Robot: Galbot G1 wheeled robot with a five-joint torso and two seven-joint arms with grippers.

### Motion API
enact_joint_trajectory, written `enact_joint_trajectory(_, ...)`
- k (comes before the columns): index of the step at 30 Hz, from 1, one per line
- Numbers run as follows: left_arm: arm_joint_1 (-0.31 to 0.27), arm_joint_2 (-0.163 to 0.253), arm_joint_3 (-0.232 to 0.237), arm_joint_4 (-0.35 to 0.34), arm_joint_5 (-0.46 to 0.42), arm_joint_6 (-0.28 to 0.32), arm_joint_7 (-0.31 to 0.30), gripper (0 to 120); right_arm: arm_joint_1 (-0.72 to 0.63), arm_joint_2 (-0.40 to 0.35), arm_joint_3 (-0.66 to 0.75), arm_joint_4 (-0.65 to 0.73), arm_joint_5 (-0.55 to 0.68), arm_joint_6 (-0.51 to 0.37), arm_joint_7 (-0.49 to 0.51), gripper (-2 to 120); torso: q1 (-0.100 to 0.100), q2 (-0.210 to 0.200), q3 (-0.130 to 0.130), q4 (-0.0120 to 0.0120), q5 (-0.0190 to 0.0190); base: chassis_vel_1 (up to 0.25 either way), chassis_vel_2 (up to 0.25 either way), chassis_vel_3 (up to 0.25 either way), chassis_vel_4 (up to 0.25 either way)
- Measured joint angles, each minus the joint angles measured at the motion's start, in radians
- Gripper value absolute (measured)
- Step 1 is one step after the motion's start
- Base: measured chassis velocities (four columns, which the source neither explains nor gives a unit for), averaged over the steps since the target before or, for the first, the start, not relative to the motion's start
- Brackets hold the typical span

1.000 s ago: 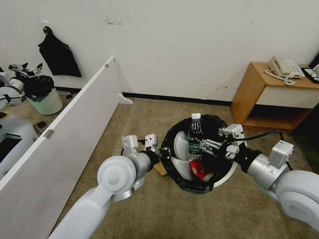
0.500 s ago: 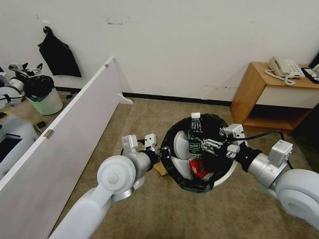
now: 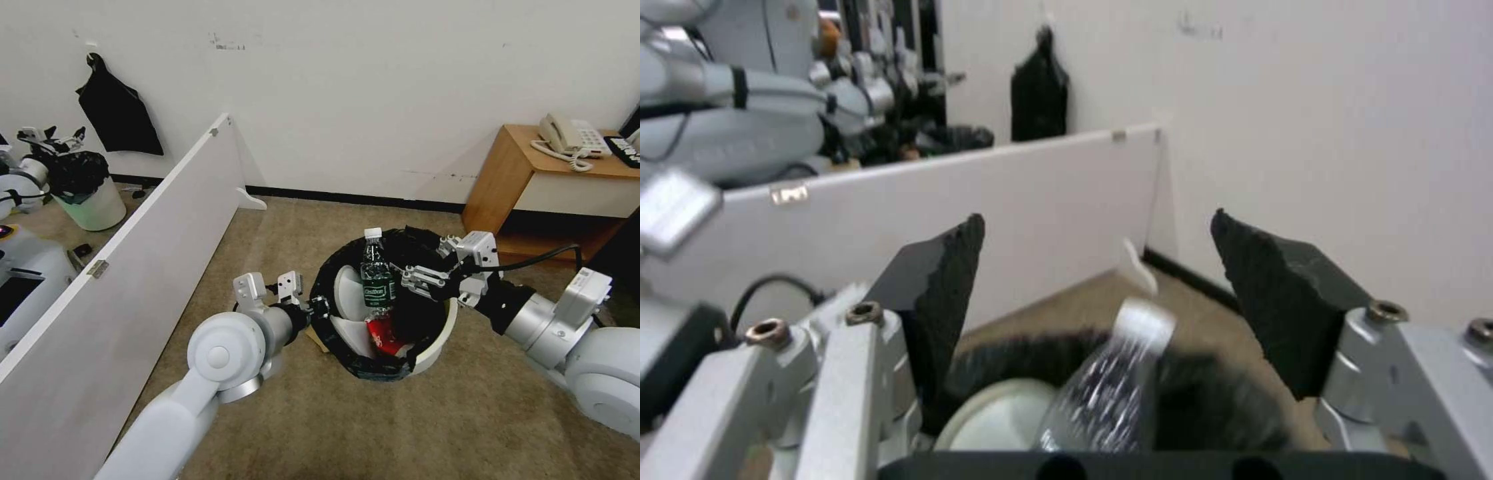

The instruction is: Pick up the trash bin, then pick up the garbage from the floor and place it into the trash bin.

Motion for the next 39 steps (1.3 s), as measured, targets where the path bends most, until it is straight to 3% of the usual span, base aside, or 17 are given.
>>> enact_joint_trajectory(12,-0.024,0.024,0.008,-0.035,-0.070,-0.016,-0.105,1,0.025,-0.034,0.065,-0.004,0.063,0.034,-0.019,70,0.000,0.000,0.000,-0.0002,0.0000,0.000,0.000,0.000,0.000)
enact_joint_trajectory(14,-0.050,0.044,0.008,-0.059,-0.129,-0.036,-0.155,1,0.024,-0.036,0.084,-0.003,0.080,0.039,-0.018,70,0.000,0.000,0.000,-0.0002,0.0000,0.000,0.000,0.000,0.000)
enact_joint_trajectory(20,-0.060,0.072,-0.001,-0.082,-0.163,-0.046,-0.173,1,0.024,-0.033,0.097,-0.012,0.085,0.043,-0.016,70,0.000,0.000,0.000,-0.0001,0.0000,0.000,0.000,0.000,0.000)
enact_joint_trajectory(23,-0.036,0.098,-0.018,-0.109,-0.169,-0.052,-0.175,1,0.022,-0.025,0.104,-0.018,0.085,0.044,-0.012,70,0.000,0.000,0.000,-0.0001,0.0000,0.000,0.000,0.000,0.000)
enact_joint_trajectory(32,0.048,0.122,-0.059,-0.153,-0.143,-0.055,-0.163,1,0.024,-0.026,0.114,-0.033,0.087,0.045,0.000,70,0.000,0.000,0.000,-0.0001,-0.0001,0.000,0.000,0.000,0.000)
enact_joint_trajectory(34,0.099,0.142,-0.090,-0.185,-0.133,-0.059,-0.156,1,0.037,-0.026,0.115,-0.046,0.088,0.047,0.006,70,0.000,0.000,0.000,-0.0002,-0.0001,0.000,0.000,0.000,0.000)
enact_joint_trajectory(38,0.141,0.159,-0.122,-0.207,-0.117,-0.063,-0.143,1,0.064,-0.017,0.106,-0.059,0.092,0.048,0.013,70,0.000,0.000,0.000,0.0000,-0.0001,0.000,0.000,0.000,0.000)
enact_joint_trajectory(39,0.173,0.168,-0.149,-0.220,-0.100,-0.063,-0.130,1,0.080,-0.009,0.102,-0.068,0.093,0.048,0.016,70,0.000,0.000,0.000,-0.0001,0.0002,0.000,0.000,0.000,0.000)
